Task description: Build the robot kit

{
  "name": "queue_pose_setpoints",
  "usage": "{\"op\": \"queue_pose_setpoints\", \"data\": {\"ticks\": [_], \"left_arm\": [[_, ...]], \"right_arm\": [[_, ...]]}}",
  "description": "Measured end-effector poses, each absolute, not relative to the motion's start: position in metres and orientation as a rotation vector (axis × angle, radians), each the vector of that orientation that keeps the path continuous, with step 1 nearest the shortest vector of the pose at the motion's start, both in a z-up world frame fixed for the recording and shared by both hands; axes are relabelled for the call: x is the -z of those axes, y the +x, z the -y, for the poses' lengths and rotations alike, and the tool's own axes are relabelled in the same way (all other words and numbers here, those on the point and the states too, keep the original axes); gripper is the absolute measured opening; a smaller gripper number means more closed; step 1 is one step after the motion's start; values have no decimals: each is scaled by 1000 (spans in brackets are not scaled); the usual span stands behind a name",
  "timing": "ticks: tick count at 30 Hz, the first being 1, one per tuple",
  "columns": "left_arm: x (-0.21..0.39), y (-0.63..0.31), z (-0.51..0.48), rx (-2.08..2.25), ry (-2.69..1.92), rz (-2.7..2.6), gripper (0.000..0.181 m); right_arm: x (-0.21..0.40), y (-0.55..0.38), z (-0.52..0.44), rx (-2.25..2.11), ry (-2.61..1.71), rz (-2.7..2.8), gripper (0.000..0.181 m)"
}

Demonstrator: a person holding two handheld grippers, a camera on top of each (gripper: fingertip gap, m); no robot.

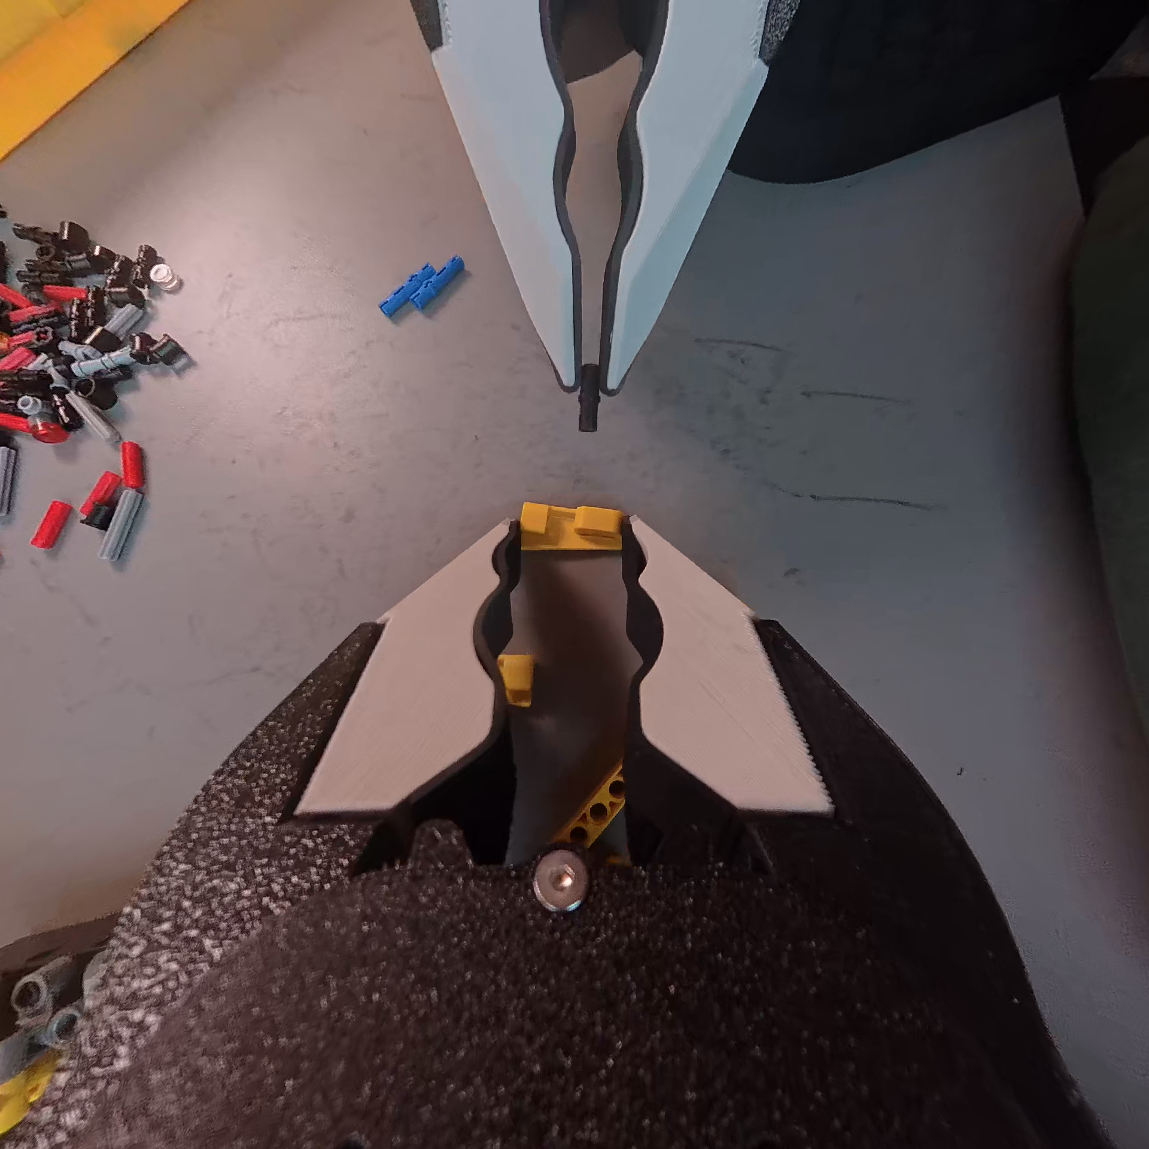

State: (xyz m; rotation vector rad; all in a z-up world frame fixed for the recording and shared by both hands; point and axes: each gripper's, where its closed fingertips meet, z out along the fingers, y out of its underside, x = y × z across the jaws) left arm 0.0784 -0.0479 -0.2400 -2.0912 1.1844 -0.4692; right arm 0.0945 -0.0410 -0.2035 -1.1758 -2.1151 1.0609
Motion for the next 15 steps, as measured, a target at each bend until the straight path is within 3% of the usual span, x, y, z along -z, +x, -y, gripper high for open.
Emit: {"op": "queue_pose_setpoints", "data": {"ticks": [15], "left_arm": [[193,78,38,597,-1895,-962,31]], "right_arm": [[190,83,38,-1136,-1140,1993,4]]}}
